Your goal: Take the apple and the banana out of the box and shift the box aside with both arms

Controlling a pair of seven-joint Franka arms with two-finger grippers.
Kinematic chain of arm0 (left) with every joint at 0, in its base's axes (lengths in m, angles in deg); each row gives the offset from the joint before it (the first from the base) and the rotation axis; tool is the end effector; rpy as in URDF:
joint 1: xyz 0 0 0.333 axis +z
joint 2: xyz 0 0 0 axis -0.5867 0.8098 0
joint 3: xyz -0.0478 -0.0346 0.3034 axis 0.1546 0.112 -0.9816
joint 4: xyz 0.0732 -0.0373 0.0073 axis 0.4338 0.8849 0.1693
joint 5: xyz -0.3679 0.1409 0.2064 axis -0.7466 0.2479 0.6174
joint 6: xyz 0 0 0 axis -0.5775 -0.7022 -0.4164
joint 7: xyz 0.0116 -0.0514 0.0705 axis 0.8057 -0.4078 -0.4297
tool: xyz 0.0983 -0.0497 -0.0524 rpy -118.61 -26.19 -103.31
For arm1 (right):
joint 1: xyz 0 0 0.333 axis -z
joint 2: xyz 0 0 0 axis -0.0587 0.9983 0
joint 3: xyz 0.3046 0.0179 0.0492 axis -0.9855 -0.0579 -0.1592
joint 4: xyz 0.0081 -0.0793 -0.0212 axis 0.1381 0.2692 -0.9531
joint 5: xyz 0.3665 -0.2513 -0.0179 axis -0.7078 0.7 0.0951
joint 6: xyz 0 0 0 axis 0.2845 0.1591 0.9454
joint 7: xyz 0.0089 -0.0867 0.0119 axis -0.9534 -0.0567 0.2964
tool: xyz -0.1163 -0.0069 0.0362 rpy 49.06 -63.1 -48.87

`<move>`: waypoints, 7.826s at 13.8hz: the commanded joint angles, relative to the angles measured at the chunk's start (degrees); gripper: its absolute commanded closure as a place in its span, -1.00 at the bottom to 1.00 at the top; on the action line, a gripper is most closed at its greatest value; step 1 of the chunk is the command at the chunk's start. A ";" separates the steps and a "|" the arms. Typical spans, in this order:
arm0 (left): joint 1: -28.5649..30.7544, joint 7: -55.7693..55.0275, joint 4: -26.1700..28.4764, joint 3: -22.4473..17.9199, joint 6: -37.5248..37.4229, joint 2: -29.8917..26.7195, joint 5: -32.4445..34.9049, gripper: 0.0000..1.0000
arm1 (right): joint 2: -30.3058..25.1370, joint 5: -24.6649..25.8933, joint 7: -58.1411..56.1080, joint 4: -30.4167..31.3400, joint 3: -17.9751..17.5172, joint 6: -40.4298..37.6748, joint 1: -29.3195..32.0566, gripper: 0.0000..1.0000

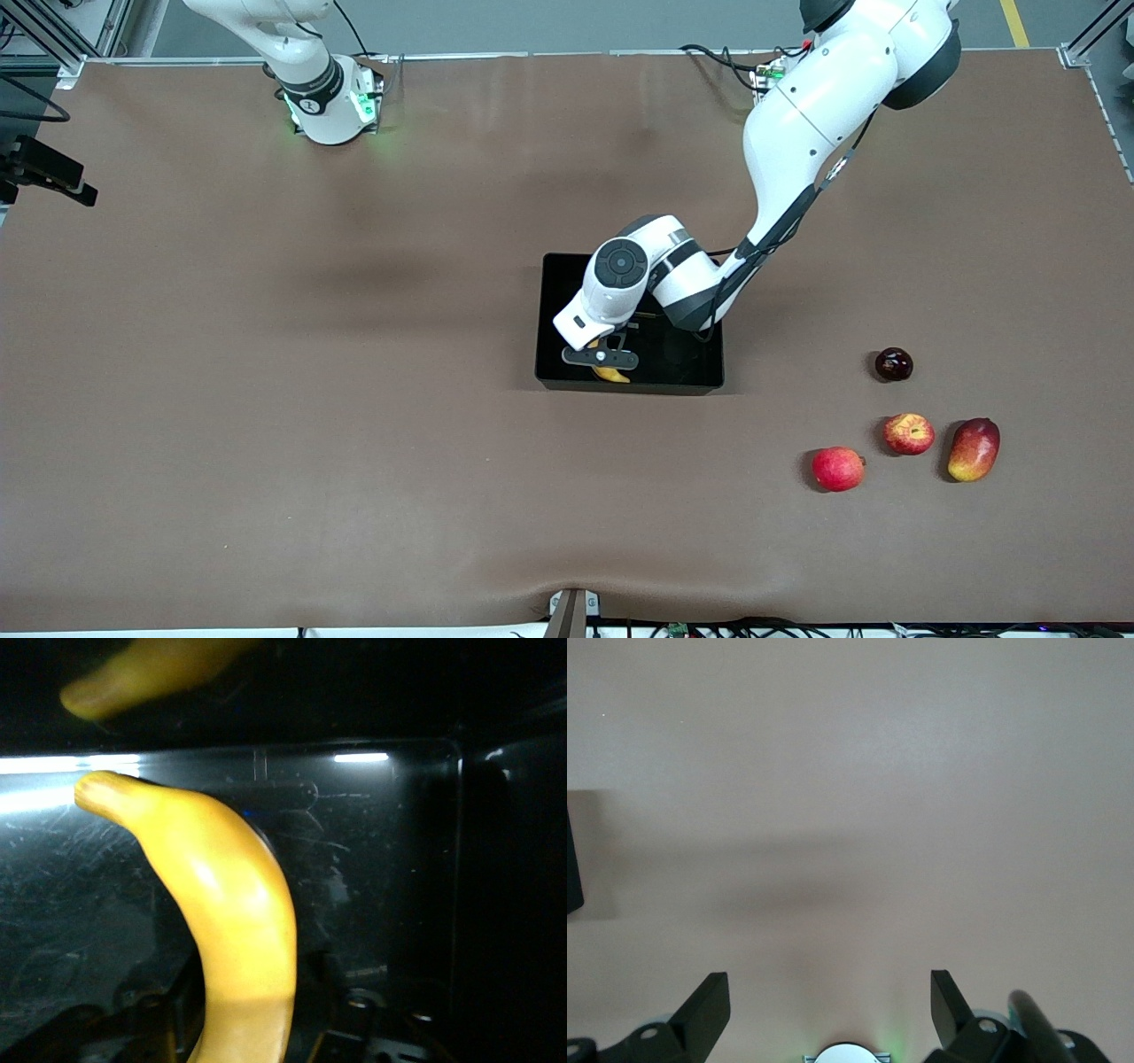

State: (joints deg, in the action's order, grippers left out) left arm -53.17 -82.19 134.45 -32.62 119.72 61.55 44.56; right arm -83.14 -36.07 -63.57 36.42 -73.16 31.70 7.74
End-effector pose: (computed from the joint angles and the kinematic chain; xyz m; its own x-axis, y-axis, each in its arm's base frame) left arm 0.5420 -0.5053 0.1275 0.9950 -0.0993 -0.0137 -0.0976 -0.9909 0.0931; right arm 0.5726 -0.0592 0.6437 0.9960 -0.0559 -0.0693 -0.0576 -0.9981 -0.0228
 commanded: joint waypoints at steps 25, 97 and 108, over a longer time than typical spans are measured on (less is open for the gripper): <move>26.64 60.04 -1.01 1.26 -17.30 -11.53 -4.73 1.00 | 1.24 -0.09 -0.29 -0.88 -0.59 -0.07 0.90 -1.00; 15.67 42.14 1.89 -24.66 -42.08 -51.41 -21.25 -1.00 | 1.33 -0.18 -0.29 -0.88 -0.50 -0.07 1.34 -1.00; 15.66 42.67 5.32 -25.37 -42.08 -53.88 -22.66 -1.00 | 1.33 -0.18 -0.29 -0.88 -0.50 -0.07 1.34 -1.00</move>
State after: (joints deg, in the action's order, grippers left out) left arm -37.17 -40.61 138.62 -57.42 77.49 8.82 23.39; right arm -82.13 -36.08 -63.57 36.36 -72.97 31.86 7.92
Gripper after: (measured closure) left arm 0.000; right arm 0.000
